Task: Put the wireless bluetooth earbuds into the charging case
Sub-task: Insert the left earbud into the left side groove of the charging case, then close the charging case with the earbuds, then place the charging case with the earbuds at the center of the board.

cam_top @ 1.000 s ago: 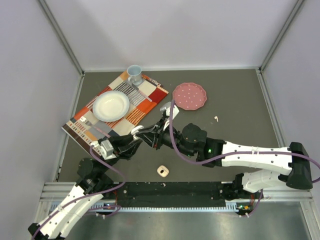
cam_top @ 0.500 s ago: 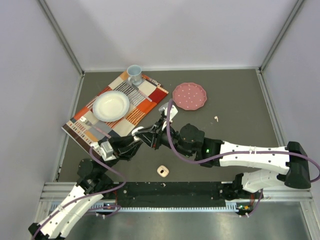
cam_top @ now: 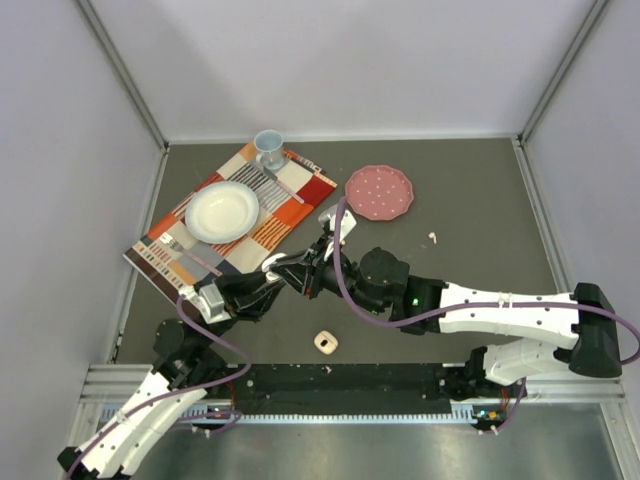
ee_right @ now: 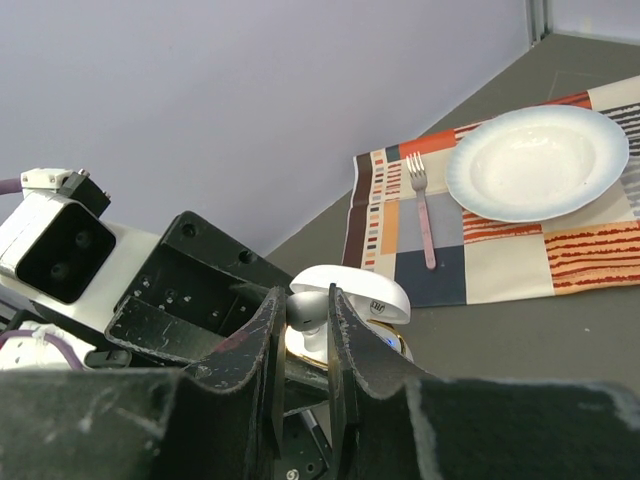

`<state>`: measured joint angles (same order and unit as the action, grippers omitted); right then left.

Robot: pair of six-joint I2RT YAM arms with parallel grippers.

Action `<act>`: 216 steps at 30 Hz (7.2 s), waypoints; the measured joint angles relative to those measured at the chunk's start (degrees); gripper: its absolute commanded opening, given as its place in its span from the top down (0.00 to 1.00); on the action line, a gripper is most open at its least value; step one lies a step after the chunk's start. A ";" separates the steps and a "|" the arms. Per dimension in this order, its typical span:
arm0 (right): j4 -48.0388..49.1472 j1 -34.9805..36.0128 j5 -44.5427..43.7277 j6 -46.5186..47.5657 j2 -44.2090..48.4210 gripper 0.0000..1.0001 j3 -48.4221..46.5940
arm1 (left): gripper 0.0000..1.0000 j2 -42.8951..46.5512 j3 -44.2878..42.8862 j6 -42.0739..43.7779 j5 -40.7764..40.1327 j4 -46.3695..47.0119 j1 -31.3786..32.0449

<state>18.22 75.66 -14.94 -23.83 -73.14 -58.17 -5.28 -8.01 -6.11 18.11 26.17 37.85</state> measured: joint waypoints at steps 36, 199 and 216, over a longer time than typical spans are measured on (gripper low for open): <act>-0.42 0.00 0.59 -0.24 -1.29 1.00 0.04 | 1.00 1.05 0.70 0.00 -1.05 -0.33 -0.02; -45.83 -19.71 -18.10 -21.44 24.00 0.01 2.54 | 1.00 -73.18 -20.98 -26.40 12.44 25.83 0.68; -45.79 -19.98 -22.03 -22.91 36.33 0.01 9.55 | 0.98 -99.49 -32.65 -41.72 2.86 29.03 5.51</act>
<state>-27.57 55.68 -36.97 -46.74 -36.82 -48.62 -104.77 -40.66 -47.83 20.97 55.20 43.35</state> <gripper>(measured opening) 0.987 0.335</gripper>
